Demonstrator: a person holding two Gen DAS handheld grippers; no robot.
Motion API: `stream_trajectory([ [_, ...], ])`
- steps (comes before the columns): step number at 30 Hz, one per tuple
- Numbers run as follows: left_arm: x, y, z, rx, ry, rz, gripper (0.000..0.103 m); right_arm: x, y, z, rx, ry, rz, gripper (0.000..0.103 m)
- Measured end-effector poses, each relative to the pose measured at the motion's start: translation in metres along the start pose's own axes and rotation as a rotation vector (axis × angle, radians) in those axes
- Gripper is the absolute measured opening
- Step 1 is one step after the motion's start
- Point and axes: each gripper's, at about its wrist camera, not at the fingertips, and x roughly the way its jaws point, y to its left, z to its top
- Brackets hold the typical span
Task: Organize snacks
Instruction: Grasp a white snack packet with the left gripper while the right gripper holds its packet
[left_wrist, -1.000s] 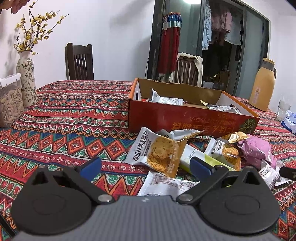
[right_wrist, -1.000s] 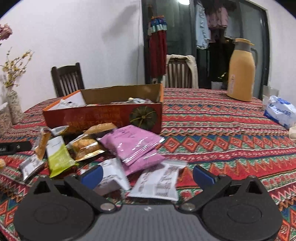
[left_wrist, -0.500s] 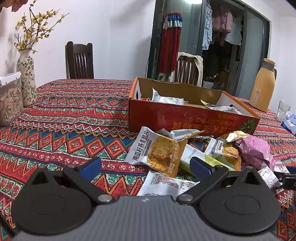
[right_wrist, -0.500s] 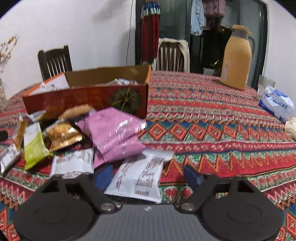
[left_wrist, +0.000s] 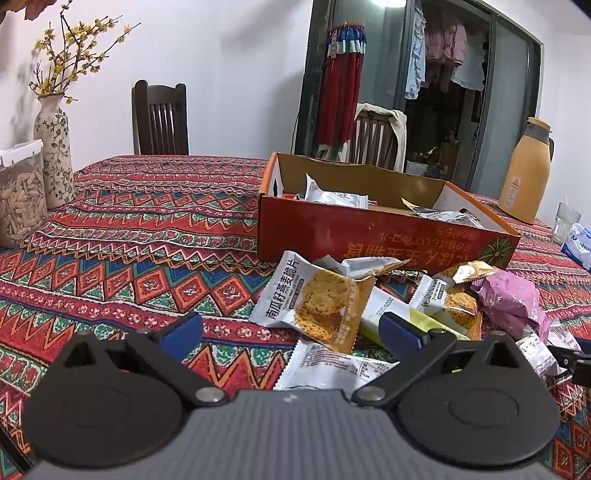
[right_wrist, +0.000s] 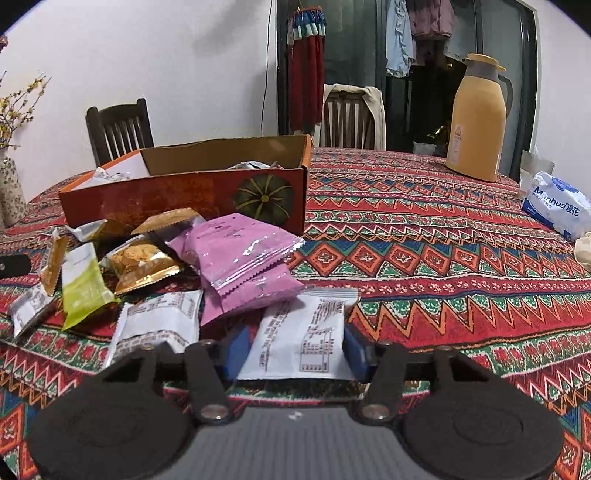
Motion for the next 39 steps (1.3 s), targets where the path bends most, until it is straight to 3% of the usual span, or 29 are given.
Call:
stream_trajectory([
  [9, 0.000, 0.000, 0.000, -0.005, 0.001, 0.009, 0.103, -0.015, -0.010, -0.011, 0.039, -0.033, -0.022, 0.049],
  [17, 0.002, 0.000, 0.004, -0.004, 0.021, 0.034, 0.103, -0.029, -0.007, -0.010, 0.058, -0.097, 0.010, 0.049],
  [24, -0.008, -0.016, 0.009, 0.097, 0.033, 0.017, 0.103, -0.043, -0.010, -0.009, 0.069, -0.149, 0.035, 0.049],
  [31, 0.001, -0.039, 0.000, 0.233, 0.115, -0.004, 0.103, -0.050, -0.005, -0.010, 0.073, -0.177, 0.086, 0.049],
  [37, 0.020, -0.037, -0.006, 0.217, 0.194, -0.008, 0.103, -0.053, 0.005, -0.009, 0.056, -0.194, 0.138, 0.049],
  [38, 0.021, -0.037, -0.007, 0.211, 0.201, -0.018, 0.102, -0.053, 0.006, -0.009, 0.053, -0.194, 0.144, 0.049],
  [39, 0.022, -0.037, -0.009, 0.205, 0.212, -0.029, 0.091, -0.052, 0.007, -0.008, 0.049, -0.195, 0.151, 0.049],
])
